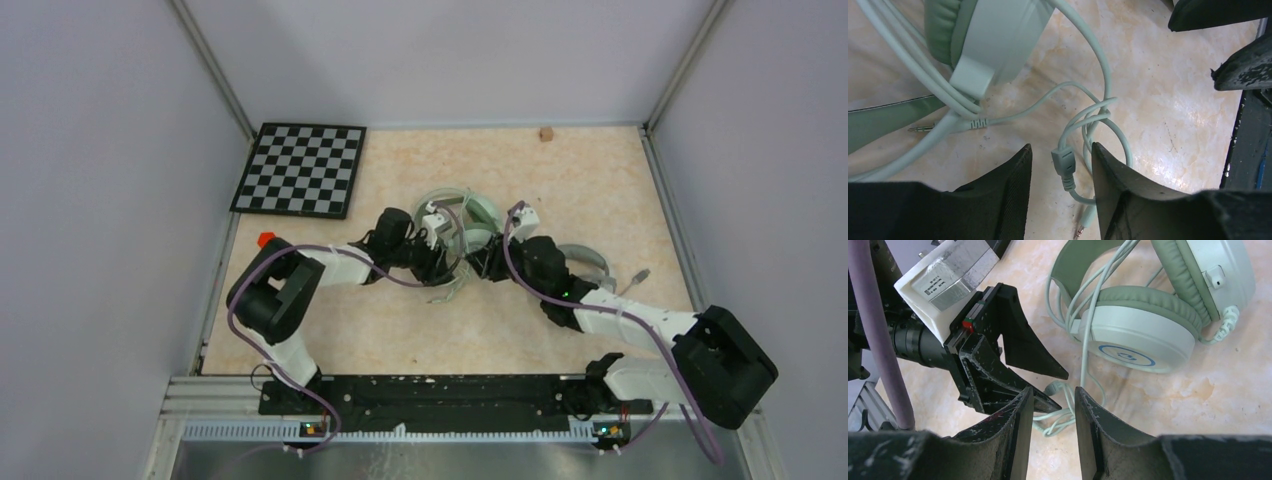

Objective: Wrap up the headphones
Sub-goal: Untie the headphones cable at the center of the board.

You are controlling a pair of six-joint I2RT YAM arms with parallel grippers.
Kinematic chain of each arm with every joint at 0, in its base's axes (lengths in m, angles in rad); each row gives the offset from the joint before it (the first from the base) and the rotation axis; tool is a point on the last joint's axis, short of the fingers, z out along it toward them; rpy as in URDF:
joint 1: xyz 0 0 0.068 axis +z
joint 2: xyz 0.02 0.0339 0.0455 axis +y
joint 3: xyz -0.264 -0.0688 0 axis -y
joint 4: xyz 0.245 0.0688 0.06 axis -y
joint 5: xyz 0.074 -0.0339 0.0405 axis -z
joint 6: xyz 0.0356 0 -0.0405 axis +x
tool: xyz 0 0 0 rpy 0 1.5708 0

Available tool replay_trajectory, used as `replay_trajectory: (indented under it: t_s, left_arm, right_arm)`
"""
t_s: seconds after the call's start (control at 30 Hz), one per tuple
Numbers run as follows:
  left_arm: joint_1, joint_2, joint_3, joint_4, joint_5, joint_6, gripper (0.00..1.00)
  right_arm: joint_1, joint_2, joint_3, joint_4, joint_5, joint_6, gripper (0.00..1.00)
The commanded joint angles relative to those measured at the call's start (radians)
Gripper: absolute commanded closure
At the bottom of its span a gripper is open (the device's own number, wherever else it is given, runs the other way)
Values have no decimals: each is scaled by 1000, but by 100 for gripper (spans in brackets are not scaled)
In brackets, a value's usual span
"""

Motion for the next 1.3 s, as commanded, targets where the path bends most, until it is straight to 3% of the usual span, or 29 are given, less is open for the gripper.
replay_trajectory:
  t_s: [0.0, 0.23, 0.43, 0.7, 0.87, 1.03, 1.27]
  left_arm:
    - [-15, 13, -11, 84, 9, -29, 54]
    - [-31, -88, -31, 80, -23, -54, 100]
    - [-66, -242, -69, 58, -77, -30, 100]
    - [-76, -340, -96, 27, -35, -3, 100]
    - [-78, -393, -93, 3, -17, 4, 100]
    - [-78, -448, -103, 33, 0, -54, 100]
    - [-78, -453, -80, 32, -37, -141, 100]
  right_arm:
    - [-13, 14, -6, 46, -10, 9, 65]
    - [-13, 68, -4, 56, -3, 41, 63]
    - [-12, 130, 33, 73, 13, 75, 61]
    - [-14, 196, 73, 134, 10, 121, 64]
    - [-14, 203, 77, 194, -77, 121, 63]
    - [-14, 59, 20, 75, 29, 81, 60]
    - [-9, -313, -116, 62, 84, -141, 50]
